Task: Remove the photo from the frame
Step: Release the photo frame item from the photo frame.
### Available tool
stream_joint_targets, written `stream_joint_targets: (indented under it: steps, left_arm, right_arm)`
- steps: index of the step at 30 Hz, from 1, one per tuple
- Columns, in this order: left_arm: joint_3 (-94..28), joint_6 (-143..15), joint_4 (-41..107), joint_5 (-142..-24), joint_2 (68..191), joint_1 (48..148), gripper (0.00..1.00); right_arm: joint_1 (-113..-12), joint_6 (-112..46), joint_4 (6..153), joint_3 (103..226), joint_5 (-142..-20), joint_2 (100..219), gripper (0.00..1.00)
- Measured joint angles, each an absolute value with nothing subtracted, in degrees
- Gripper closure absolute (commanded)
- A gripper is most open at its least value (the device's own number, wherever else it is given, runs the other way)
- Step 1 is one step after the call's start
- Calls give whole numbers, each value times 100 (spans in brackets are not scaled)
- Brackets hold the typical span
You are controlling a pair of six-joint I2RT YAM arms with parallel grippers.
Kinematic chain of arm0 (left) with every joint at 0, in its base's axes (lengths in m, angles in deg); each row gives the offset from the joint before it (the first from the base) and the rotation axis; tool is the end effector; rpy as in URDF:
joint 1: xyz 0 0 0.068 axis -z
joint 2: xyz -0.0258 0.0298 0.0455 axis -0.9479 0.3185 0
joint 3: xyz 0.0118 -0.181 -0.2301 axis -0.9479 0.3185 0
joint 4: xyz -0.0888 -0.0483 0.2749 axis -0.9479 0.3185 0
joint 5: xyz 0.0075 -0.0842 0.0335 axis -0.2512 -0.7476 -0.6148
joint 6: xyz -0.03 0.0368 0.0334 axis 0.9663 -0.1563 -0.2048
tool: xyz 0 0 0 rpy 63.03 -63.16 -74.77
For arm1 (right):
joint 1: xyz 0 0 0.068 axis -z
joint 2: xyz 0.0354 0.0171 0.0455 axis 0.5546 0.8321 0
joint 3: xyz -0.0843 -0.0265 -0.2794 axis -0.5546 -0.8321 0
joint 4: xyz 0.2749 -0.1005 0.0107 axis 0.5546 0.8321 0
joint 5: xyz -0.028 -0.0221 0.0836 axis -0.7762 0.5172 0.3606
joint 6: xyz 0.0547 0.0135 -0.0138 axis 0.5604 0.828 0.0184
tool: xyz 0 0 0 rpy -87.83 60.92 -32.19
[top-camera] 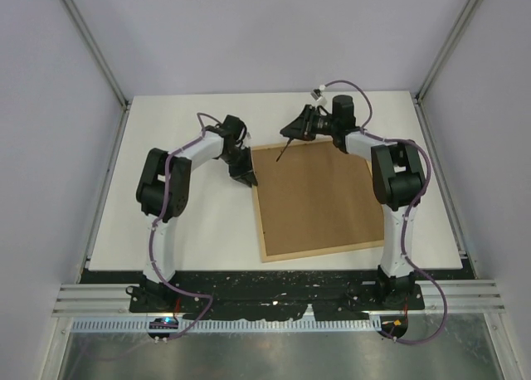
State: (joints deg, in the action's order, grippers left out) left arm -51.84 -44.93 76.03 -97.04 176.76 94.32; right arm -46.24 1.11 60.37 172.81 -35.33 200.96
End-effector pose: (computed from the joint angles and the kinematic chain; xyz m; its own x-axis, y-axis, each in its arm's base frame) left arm 0.4317 -0.1993 0.1484 -0.9935 -0.0900 -0.0698 -0.0482 0.8876 -0.4580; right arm 0.5008 0.1458 0.1966 -0.8169 0.2168 -0.5345 -0.4413 0.3618 0.8212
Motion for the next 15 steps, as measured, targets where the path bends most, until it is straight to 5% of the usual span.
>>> stream_joint_targets:
  steps: [15]
  left_arm:
    - [-4647,-4233,6844,-10281,17510,9507,100]
  right_arm:
    - [-4796,478,5458,17917,-3540,21567,92]
